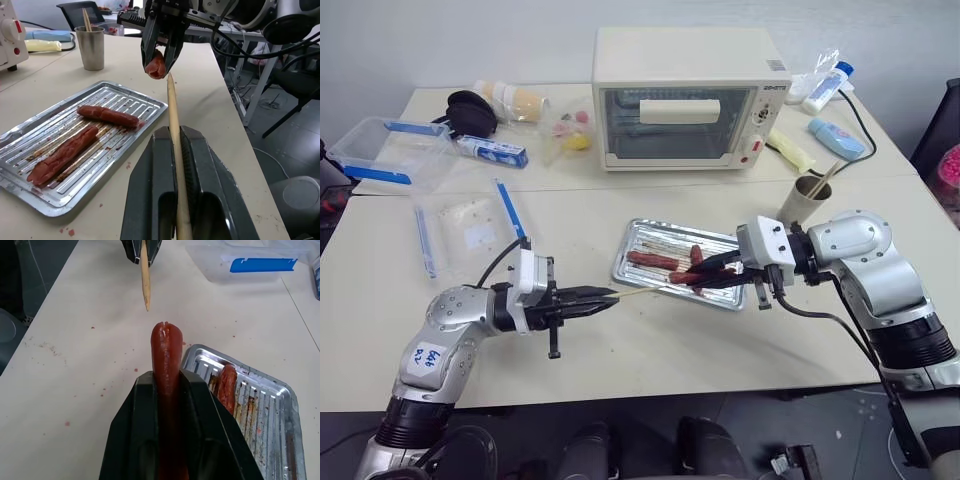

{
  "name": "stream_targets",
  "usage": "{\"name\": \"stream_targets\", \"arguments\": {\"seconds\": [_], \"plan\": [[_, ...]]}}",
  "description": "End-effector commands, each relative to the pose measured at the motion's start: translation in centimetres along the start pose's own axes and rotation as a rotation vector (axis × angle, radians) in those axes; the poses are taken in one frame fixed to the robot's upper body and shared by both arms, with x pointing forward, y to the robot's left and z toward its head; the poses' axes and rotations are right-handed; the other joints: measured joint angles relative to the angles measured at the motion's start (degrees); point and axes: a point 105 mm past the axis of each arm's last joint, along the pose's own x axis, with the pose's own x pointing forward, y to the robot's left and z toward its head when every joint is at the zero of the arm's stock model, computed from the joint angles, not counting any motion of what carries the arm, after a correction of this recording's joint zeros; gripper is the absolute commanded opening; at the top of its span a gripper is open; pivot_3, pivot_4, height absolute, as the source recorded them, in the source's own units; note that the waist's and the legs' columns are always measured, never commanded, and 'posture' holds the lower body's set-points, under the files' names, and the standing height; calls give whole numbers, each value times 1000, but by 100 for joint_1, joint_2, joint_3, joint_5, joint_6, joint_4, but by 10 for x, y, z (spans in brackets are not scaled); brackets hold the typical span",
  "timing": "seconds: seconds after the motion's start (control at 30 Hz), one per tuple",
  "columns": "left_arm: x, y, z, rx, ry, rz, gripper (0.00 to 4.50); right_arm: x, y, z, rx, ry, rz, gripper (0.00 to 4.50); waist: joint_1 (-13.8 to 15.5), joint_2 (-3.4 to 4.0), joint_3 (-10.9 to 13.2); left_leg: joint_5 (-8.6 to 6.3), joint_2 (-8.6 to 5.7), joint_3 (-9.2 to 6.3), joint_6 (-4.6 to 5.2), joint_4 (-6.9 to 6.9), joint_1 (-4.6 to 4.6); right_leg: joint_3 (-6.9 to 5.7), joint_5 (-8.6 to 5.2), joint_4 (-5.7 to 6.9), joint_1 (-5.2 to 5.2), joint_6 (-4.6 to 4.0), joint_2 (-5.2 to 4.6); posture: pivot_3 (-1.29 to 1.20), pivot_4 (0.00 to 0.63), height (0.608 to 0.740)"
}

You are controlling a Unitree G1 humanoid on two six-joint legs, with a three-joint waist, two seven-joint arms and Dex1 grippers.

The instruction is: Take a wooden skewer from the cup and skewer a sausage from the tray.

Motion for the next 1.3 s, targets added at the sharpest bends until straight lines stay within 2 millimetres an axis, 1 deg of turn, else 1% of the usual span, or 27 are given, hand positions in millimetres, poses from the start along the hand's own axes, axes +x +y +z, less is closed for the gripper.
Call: {"name": "stream_targets", "arguments": {"seconds": [0.03,0.77,1.13,1.3], "plan": [[-2,3,8,29,-23,9,0,-3,0,12,-59,-23,-1,497,-1,0,0,0,0,0,0,0,0,0,0,0,0,0,0,0,150,740],[10,3,5,28,-42,-18,0,2,0,17,-70,-46,10,497,1,0,0,1,0,0,0,1,0,0,0,2,0,0,2,0,150,740],[-2,5,-2,10,-20,15,0,-5,0,13,-61,-26,2,497,0,0,0,1,0,0,1,2,0,0,0,2,0,0,2,0,150,740],[-1,5,-3,7,-19,15,0,-5,-1,13,-63,-27,-2,497,5,0,0,1,0,0,1,2,0,0,0,2,0,0,1,0,150,740]]}}
